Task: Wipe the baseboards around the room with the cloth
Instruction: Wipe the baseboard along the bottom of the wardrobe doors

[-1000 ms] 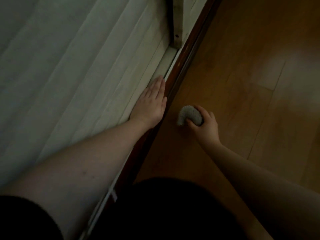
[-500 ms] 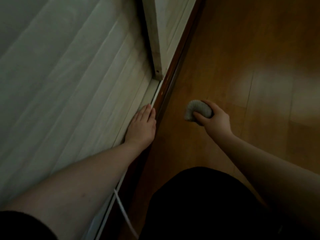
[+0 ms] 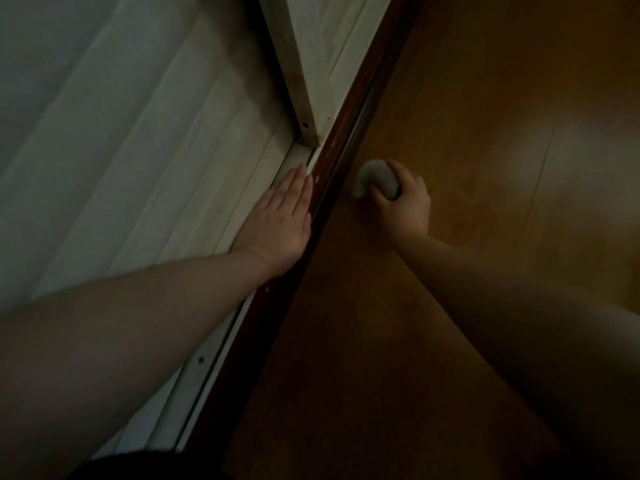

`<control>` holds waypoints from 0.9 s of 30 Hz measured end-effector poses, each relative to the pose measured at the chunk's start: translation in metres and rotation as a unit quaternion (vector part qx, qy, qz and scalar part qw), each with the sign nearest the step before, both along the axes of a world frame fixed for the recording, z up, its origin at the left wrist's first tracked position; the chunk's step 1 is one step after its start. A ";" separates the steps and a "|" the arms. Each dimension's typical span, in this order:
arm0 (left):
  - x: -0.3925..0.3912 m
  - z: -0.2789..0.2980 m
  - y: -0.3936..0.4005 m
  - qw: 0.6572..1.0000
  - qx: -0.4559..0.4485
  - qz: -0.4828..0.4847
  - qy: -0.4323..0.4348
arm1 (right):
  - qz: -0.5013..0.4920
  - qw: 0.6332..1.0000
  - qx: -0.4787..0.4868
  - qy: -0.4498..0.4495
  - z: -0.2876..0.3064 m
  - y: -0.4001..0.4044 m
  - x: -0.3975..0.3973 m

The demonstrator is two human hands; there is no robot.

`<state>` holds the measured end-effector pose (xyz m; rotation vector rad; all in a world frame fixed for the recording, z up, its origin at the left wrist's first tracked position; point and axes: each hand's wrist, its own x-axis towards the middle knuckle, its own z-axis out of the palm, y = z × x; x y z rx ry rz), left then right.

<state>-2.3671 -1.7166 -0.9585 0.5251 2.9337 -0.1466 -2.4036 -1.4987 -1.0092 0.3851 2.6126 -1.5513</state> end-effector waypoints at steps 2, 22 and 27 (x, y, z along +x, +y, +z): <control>0.000 -0.003 -0.001 1.000 0.002 -0.010 0.010 | -0.032 0.999 0.010 0.010 -0.004 0.002 -0.031; -0.007 -0.003 0.000 1.000 0.016 -0.016 0.004 | 0.003 0.989 -0.131 -0.075 -0.012 -0.072 0.069; -0.006 0.003 0.001 1.000 0.001 -0.004 -0.015 | 0.021 0.979 -0.176 -0.103 -0.010 -0.090 0.122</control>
